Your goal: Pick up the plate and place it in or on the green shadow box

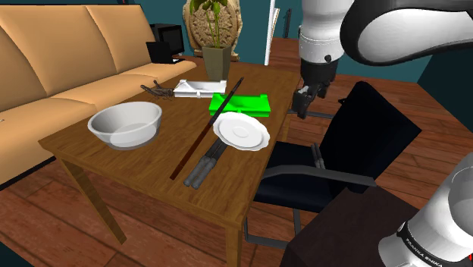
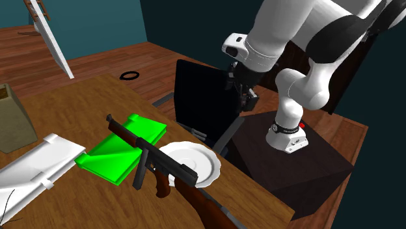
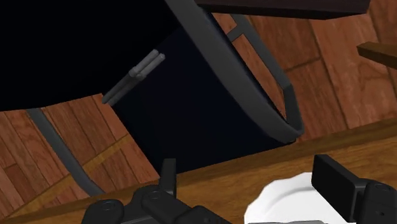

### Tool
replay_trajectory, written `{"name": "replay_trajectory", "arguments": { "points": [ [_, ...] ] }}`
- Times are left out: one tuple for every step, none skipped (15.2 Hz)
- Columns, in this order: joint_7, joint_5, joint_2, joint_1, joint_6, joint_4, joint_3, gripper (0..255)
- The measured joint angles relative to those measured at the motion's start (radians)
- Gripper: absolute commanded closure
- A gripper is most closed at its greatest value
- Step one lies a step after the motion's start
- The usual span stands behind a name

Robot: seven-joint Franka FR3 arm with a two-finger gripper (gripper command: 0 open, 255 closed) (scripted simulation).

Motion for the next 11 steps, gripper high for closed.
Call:
{"name": "replay_trajectory", "arguments": {
  "points": [
    [0.029,-0.026,0.039,-0.007,0.005,0.025,0.037,0],
    [0.064,-0.050,0.074,-0.010,0.004,0.048,0.077,0],
    [0.099,-0.078,0.107,-0.014,0.008,0.063,0.116,0],
    [0.136,-0.109,0.151,-0.021,-0.004,0.099,0.159,0],
    [0.171,-0.145,0.196,-0.030,-0.009,0.127,0.198,0],
    [0.207,-0.178,0.231,-0.033,-0.021,0.148,0.236,0],
    [0.250,-0.220,0.283,-0.039,-0.039,0.184,0.282,0],
    [0.289,-0.268,0.339,-0.048,-0.054,0.215,0.319,0],
    [0.330,-0.316,0.392,-0.049,-0.079,0.246,0.358,0],
    [0.374,-0.367,0.451,-0.047,-0.107,0.277,0.395,0],
    [0.414,-0.420,0.509,-0.039,-0.142,0.311,0.426,0]
  ]
}}
